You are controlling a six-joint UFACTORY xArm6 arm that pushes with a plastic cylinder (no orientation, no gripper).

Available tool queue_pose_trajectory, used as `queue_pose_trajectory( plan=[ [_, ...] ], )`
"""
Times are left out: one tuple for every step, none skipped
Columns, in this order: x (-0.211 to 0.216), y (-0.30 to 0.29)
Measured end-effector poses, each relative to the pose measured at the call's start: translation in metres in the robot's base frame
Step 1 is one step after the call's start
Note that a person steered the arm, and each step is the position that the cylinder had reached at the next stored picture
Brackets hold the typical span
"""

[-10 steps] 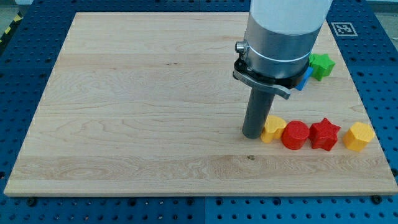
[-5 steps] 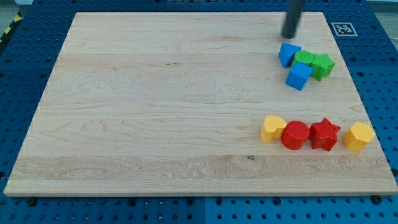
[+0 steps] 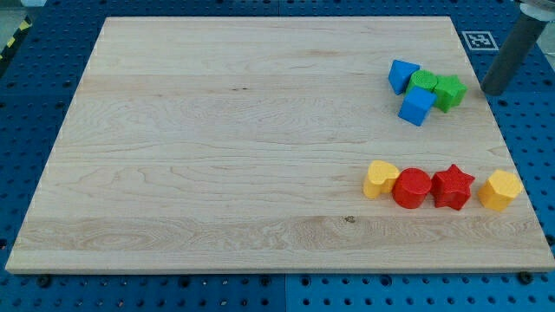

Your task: Move the green star at the center of the table

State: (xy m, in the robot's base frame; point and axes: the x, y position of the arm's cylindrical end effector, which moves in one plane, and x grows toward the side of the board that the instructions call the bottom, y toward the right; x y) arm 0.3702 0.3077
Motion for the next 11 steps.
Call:
queue_pose_trajectory(
  plan=[
    [0.0, -0.012],
    [0.0, -0.044],
    [0.002, -0.074],
    [0.002, -0.087],
    [0.008, -0.092],
    [0.029, -0.101],
    [0.05, -0.12],
    [0.064, -0.147],
    [0.07, -0.173],
    [0.07, -0.19],
    [0.069, -0.2]
  ],
)
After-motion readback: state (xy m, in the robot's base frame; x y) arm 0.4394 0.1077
